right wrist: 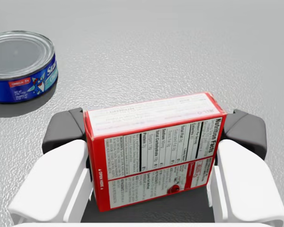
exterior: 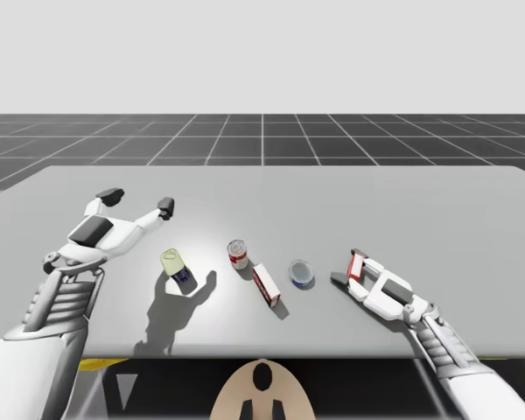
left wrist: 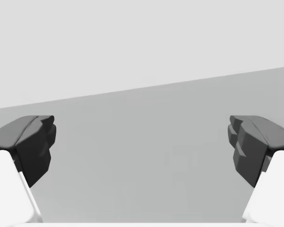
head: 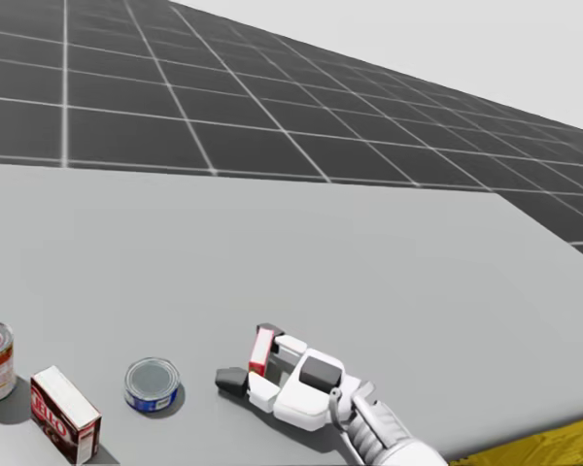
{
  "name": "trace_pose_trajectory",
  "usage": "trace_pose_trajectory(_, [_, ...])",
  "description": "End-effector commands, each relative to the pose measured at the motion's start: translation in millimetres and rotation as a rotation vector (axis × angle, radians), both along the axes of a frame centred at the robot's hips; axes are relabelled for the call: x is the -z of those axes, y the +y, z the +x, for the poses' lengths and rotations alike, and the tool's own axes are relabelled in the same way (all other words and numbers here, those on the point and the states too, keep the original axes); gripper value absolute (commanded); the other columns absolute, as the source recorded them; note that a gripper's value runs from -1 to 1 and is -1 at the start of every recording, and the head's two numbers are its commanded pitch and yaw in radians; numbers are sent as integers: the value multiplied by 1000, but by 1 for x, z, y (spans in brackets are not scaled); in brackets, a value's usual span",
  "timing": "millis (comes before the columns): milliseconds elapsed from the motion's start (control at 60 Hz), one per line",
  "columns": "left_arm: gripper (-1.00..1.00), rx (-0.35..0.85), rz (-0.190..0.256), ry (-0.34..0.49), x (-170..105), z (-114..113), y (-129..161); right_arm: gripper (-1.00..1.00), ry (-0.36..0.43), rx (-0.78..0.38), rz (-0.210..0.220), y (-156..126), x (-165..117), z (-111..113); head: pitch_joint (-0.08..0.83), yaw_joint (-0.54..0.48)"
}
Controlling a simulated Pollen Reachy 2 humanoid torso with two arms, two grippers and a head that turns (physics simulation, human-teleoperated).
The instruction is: Lift the gelatin box off the table.
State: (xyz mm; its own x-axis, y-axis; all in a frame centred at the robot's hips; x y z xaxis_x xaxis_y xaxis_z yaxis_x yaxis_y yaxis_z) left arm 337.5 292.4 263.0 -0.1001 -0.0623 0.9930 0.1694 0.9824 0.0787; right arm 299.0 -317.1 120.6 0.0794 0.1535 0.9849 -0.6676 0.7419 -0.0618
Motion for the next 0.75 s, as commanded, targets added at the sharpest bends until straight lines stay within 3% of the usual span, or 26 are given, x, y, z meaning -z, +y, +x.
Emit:
trace_pose_trajectory(17, [-1000,0,1,1,0,-1,-1,935,9,-1,-12,-1,4,-3,366,-479])
trace_pose_trajectory(150, [-1000,-1,-2,-1,0,-1,-1,939,-25,-15,-36,2,-1,-6,332,-476])
trace_pose_trajectory(250, [-1000,-1,-5,-1,-1,-1,0,942,-74,-12,-61,7,-21,-9,322,-477])
trace_pose_trajectory(383, [-1000,-3,-7,-2,-1,-1,0,971,-200,4,-80,19,-69,-13,316,-485])
trace_pose_trajectory(483, [-1000,-4,-11,-5,-2,-2,1,987,-278,16,-59,27,-103,-19,313,-485])
trace_pose_trajectory(500, [-1000,-5,-12,-5,-3,-2,1,986,-321,23,-55,31,-118,-22,310,-484])
trace_pose_trajectory(600, [-1000,-8,-13,-4,-2,-2,0,984,-406,73,-84,38,-148,-26,307,-489])
trace_pose_trajectory(750, [-1000,-11,-11,-1,-2,-1,0,1000,-542,138,-66,48,-201,-30,305,-496])
